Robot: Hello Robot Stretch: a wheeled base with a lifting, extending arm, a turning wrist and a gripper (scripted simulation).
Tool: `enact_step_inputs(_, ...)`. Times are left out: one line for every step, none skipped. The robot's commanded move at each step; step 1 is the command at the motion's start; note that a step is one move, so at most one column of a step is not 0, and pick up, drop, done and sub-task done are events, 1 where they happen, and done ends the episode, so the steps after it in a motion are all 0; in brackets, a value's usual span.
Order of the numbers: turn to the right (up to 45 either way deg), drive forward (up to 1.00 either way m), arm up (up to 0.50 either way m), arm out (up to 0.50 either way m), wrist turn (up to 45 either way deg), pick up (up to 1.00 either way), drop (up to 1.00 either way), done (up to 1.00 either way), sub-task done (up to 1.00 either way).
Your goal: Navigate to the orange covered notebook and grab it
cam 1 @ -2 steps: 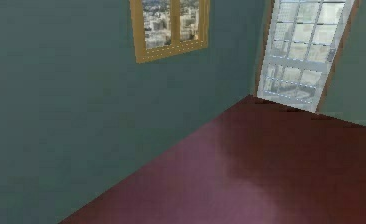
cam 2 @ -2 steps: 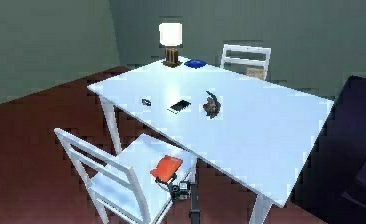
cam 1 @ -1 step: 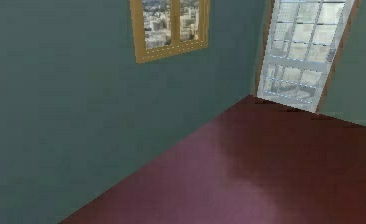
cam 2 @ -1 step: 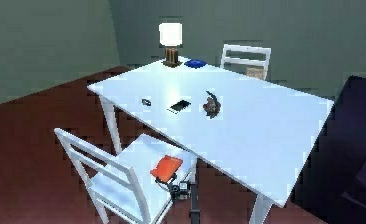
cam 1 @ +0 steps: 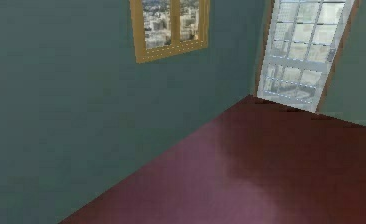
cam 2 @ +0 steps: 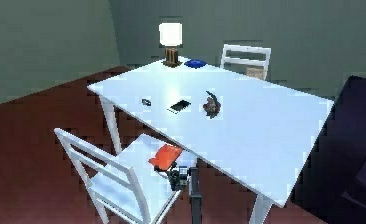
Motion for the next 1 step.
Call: enact_step_inputs(0.0,0.0,0.0,0.0,0.0,0.0,0.0,1.0,0.0)
